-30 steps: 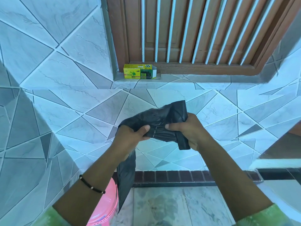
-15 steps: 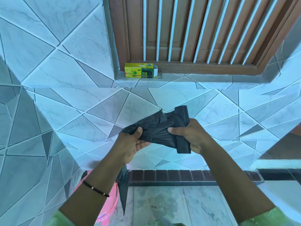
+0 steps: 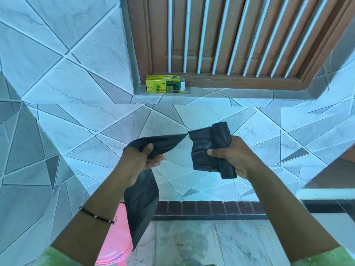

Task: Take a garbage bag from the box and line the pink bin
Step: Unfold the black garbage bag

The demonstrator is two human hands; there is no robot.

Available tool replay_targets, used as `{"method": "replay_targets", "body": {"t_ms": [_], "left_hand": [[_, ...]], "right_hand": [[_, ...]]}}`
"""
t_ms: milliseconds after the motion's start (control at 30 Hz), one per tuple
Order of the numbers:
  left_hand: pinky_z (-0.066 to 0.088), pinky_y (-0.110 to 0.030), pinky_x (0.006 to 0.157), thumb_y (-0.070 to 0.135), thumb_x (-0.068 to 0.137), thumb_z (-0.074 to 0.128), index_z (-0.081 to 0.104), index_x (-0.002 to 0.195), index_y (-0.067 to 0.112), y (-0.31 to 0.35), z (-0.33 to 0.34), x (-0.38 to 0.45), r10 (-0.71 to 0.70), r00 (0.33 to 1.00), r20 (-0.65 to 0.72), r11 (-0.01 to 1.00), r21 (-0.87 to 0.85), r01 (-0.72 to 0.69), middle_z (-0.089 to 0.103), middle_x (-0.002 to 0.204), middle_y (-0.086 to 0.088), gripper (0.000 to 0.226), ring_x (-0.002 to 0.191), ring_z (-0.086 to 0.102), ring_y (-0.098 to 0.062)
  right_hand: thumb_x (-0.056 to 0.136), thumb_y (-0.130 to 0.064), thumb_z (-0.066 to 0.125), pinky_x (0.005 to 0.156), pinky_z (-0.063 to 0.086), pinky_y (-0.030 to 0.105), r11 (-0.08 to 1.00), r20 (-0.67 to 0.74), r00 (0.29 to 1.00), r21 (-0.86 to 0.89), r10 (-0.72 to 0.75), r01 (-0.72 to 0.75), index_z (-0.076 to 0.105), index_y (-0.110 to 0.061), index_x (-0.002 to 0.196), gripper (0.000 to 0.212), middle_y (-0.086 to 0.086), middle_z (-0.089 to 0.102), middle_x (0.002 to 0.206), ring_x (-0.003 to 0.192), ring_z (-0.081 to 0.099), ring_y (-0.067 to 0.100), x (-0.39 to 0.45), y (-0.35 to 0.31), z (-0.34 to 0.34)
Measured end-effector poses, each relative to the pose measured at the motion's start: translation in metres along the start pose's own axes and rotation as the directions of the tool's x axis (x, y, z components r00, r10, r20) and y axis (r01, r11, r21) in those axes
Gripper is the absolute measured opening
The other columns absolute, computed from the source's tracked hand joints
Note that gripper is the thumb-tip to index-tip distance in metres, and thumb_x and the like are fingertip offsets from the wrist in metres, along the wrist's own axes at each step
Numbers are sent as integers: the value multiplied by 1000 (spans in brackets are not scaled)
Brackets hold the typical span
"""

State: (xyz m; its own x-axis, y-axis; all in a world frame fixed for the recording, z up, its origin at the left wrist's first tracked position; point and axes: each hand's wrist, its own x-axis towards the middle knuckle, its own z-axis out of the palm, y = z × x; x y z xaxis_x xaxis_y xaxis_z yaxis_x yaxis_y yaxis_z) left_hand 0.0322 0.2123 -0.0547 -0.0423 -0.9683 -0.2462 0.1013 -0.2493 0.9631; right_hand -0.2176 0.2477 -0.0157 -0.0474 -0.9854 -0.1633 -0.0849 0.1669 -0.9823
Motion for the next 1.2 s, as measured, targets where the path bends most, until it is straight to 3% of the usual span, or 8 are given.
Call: {"method": "replay_targets", "body": {"t_ms": [100,300,633,833,933,1033,1100,1200], "left_hand": [[57,-36,84,33,86,55,53,126,8,1,9,-5,2,985,173,999,-53,7,68,115,-14,47,98,69,-25],[57,-41,83,42,92,44,48,130,3,-10,21,-4,-168,941,294,791,-529,307,69,111,-18,55,96,70,-27],[60,-40,68,11,98,41,56,100,0,-2,-21,8,-69,995,-65,759,-650,10,61,112,-14,19,99,61,-26],[60,-37,75,5,95,47,55,109,-2,0,-51,13,-94,996,-7,978,186,93,57,118,-18,17,95,62,-28],[50,-29,81,7,94,47,59,102,6,12,-42,6,-74,991,113,424,903,-72,61,103,-10,14,89,61,-25],[39,-29,95,10,95,40,55,120,6,25,-24,6,-159,980,118,-139,980,-140,55,130,-15,29,122,51,-26],[40,-31,101,12,90,43,59,105,8,29,-14,12,-111,990,90,-241,964,-115,56,130,-21,22,124,52,-24],[45,-30,83,17,92,43,61,98,6,31,-2,11,156,968,195,1,980,-197,66,108,-17,22,104,61,-29]], "right_hand": [[76,8,69,79,58,42,994,53,999,108,-8,2,66,-10,97,28,9,73,100,91,70,27,3,-3,0],[76,6,67,77,58,40,987,168,986,157,0,-27,61,0,115,40,15,70,111,99,68,30,3,-3,-1],[76,9,65,69,59,41,994,174,982,61,79,-91,64,1,105,30,17,73,98,88,71,33,-7,6,-34],[76,5,67,71,59,42,987,155,985,130,76,-97,63,0,110,35,18,71,107,96,69,35,-10,3,-57],[74,0,71,78,57,47,987,205,975,122,82,-109,63,-3,113,40,15,71,109,100,68,34,-10,1,-44],[81,0,62,69,59,39,969,167,984,225,69,-106,65,-5,106,26,10,74,100,90,72,27,-9,0,-25],[81,-1,61,70,60,40,929,133,988,351,76,-119,65,-5,104,24,11,74,98,86,72,25,-6,1,-11],[75,-11,63,80,58,40,815,140,988,563,65,-134,64,-6,107,32,11,72,103,91,70,24,0,2,10]]}}
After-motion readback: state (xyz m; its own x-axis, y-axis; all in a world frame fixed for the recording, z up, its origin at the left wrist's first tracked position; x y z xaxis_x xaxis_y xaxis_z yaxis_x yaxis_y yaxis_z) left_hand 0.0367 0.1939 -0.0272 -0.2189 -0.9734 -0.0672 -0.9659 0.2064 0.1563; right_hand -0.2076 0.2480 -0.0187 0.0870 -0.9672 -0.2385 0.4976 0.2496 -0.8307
